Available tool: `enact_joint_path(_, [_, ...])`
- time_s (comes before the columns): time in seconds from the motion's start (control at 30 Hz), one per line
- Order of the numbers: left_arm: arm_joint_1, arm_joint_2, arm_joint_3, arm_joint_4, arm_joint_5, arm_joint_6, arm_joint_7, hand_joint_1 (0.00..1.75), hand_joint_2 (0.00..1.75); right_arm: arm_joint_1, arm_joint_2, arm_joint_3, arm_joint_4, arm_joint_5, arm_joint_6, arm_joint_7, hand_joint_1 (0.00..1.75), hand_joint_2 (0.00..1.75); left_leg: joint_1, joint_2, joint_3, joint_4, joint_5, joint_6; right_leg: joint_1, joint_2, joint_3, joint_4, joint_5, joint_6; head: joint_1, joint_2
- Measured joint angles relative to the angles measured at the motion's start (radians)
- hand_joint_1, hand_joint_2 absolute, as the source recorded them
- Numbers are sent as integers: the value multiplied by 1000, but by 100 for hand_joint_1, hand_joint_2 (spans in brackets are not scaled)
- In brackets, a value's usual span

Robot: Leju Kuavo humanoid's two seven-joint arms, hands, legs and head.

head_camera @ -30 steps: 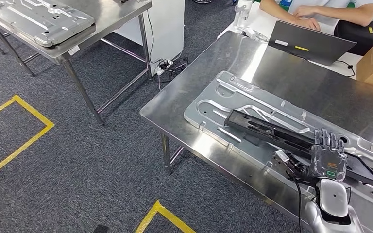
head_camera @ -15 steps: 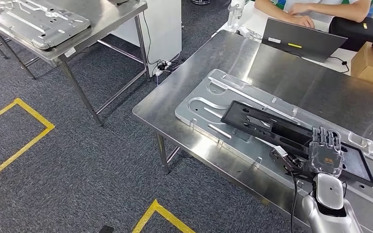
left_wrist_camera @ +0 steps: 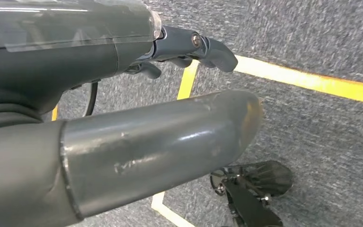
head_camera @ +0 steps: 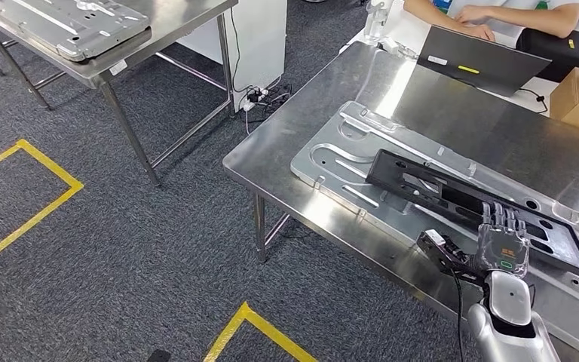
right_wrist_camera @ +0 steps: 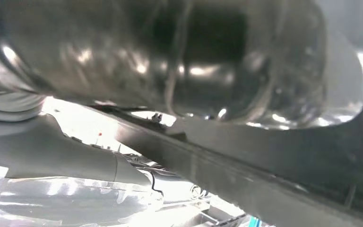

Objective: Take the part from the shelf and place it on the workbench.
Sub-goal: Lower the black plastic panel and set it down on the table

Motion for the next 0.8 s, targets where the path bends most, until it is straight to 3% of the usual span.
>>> enact_joint_path(0.03, [0,0,1,0,0,0,0,0,0,0,0,2,-1,-1,1,0,0,0,-2,0,-2,0,2,0,1,0,23,-30,20,-4,0,0])
enact_joint_path(0.1, [-1,-2,2,0,-1,0,0,0,0,-2,-1,4,-5,-2,1,0,0,0,-3,-2,-4,0,7,-3,6,1,107,-168,77,-18,0,0])
enact_joint_path(0.17, [-2,-4,2,0,-1,0,0,0,0,-4,-2,5,-11,-2,0,0,0,0,-4,-3,-9,0,14,-12,15,2,157,-266,103,-32,0,0])
enact_joint_path(0.23, [-2,-4,3,0,-2,0,0,0,0,-4,-3,6,-14,-2,-1,0,0,0,-3,-3,-14,-2,23,-26,21,2,158,-282,108,-40,0,0])
enact_joint_path(0.3, [-1,-4,4,0,-2,0,0,0,0,-3,-3,8,-16,-2,-2,0,0,0,-3,-2,-20,3,16,-38,15,0,154,-295,124,-50,-1,0])
enact_joint_path(0.37, [-2,-4,8,0,-2,0,0,0,0,-1,-1,8,-19,-2,-4,0,0,0,-4,-2,-45,66,-42,-45,10,-5,142,-307,144,-61,-2,0])
enact_joint_path(0.43, [-2,-5,11,0,-1,0,0,0,0,5,0,9,-23,-1,-8,1,0,0,-3,-2,-87,190,-127,-48,13,-8,118,-304,159,-66,-2,0])
enact_joint_path(0.47, [-2,-5,12,0,-1,0,1,0,0,8,1,9,-24,0,-10,1,0,0,-3,-2,-99,242,-154,-50,15,-9,105,-300,166,-66,-2,0])
enact_joint_path(0.5, [-2,-5,13,0,-1,0,2,0,0,11,1,10,-25,1,-12,1,0,0,-3,-2,-95,261,-163,-51,16,-9,92,-296,173,-66,-2,0])
enact_joint_path(0.53, [-2,-4,15,0,-1,0,2,0,0,14,2,11,-25,1,-13,2,0,0,-3,-2,-69,240,-154,-50,17,-9,78,-291,180,-64,-2,0])
enact_joint_path(0.6, [-4,-4,17,0,-1,0,3,0,0,17,2,11,-27,2,-15,2,0,0,-4,-2,27,103,-115,-44,17,-9,55,-278,191,-59,-2,0])
enact_joint_path(0.67, [-7,-4,18,0,-1,1,2,0,0,19,2,12,-33,2,-17,4,0,0,-8,-3,89,-3,-89,-35,20,-9,41,-268,203,-49,-2,0])
enact_joint_path(0.8, [-7,-4,20,0,-1,1,3,0,0,26,2,15,-38,2,-18,4,0,0,-15,-2,82,-24,-54,-10,15,-7,34,-274,223,-26,-2,0])
